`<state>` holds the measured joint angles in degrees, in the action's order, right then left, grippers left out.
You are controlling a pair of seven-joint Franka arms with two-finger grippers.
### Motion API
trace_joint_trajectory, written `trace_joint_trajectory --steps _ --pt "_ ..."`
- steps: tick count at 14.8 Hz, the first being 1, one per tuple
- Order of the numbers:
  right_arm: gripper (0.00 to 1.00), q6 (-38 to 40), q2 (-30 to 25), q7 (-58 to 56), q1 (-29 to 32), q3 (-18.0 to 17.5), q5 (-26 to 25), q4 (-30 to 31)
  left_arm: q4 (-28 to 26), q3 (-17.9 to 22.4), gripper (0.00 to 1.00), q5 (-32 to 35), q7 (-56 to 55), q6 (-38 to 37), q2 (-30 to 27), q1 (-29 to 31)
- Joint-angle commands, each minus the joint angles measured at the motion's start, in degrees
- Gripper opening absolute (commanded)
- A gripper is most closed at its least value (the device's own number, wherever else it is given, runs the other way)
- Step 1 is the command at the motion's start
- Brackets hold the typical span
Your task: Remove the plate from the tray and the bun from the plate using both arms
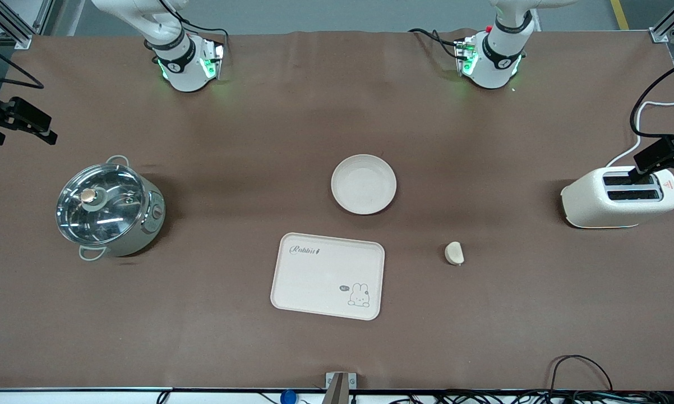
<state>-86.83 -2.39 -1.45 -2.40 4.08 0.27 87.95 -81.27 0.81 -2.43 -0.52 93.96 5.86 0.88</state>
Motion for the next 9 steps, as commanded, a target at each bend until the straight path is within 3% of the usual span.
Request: trace_joint_trajectory --steps 1,6,9 --pt "1.00 0.26 -0.34 0.84 0.37 -0.39 -0.10 0.11 -0.20 0.07 1.00 -0.56 -3.50 0.26 -0.58 -1.48" --pt "1.00 0.35 -0.34 0.84 0.37 -0.39 -0.10 0.11 -0.20 -0.10 1.00 -0.38 -5.19 0.26 -0.58 -2.02" --pt "1.00 0.26 -0.34 0.84 0.38 -0.39 -0.10 0.29 -0.03 -0.19 1.00 -0.29 -4.93 -3.76 -0.93 -1.75"
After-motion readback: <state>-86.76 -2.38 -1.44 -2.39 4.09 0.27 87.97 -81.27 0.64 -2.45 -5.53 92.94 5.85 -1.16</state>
